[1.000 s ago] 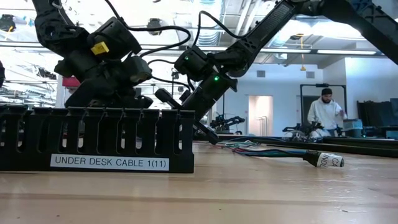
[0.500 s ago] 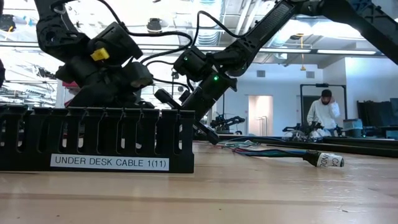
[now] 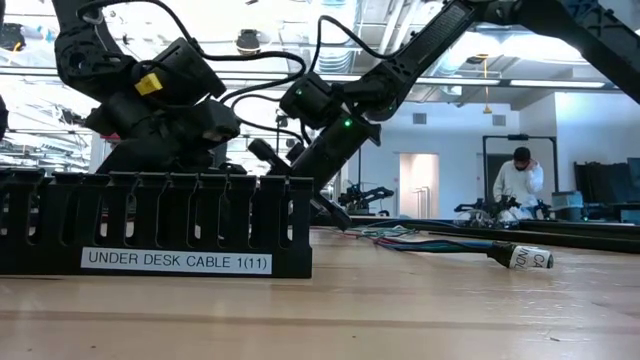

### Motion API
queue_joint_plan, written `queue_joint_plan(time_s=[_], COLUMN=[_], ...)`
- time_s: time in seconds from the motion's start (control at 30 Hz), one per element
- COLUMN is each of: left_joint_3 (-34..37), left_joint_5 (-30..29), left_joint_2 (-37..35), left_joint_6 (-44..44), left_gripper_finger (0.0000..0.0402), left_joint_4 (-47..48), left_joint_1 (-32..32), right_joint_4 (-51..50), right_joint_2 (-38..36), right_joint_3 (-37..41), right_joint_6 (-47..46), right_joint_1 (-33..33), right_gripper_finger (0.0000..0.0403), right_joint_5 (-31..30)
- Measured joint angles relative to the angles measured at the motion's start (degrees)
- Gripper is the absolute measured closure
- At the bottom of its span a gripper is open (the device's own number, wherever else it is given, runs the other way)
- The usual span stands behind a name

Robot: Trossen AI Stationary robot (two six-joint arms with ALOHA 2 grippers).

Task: Ziptie cables
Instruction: Wrap the cable wires with the black zip tie

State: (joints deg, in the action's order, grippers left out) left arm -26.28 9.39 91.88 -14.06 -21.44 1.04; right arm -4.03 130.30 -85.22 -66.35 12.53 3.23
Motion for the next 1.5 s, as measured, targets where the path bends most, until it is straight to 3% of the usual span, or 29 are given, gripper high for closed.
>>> queue_joint_plan(time_s=[0.2, 0.47, 0.77, 0.93, 1.1, 1.3, 1.5], left_joint_3=[0.04, -0.30, -1.42, -1.42, -1.40, -1.36, -1.37], left_joint_5=[1.41, 6.19, 5.12, 6.01, 5.88, 5.63, 4.29], left_joint_2=[0.00, 3.64, 4.76, 4.76, 4.81, 4.61, -0.26], left_joint_6=[0.21, 1.14, 0.91, 0.91, 0.39, 0.20, 4.52], left_gripper_finger=[0.0402, 0.0402, 0.0402, 0.0402, 0.0402, 0.0402, 0.0402], left_joint_4=[0.25, -1.45, -3.38, -1.90, -2.00, -2.06, 0.17], left_joint_1=[0.07, 0.11, 0.78, 0.66, 0.63, 0.61, 0.59], right_joint_4=[0.56, 0.14, -5.04, -5.17, -5.69, -5.73, -6.06], right_joint_2=[0.02, 0.16, 0.68, 1.21, 1.67, 1.67, -0.86], right_joint_3=[0.04, -1.40, -2.54, -2.52, -2.41, -2.41, -2.26], right_joint_6=[-0.25, -2.19, 0.40, 0.00, 0.69, 2.19, 7.13], right_joint_1=[0.80, 2.34, 1.70, 1.47, 1.91, 1.90, 2.04], right_gripper_finger=[0.0251, 0.0277, 0.0291, 0.0321, 0.0390, 0.0401, 0.0402], right_joint_5=[1.89, 2.50, 2.31, 3.80, 5.38, 4.94, 2.29])
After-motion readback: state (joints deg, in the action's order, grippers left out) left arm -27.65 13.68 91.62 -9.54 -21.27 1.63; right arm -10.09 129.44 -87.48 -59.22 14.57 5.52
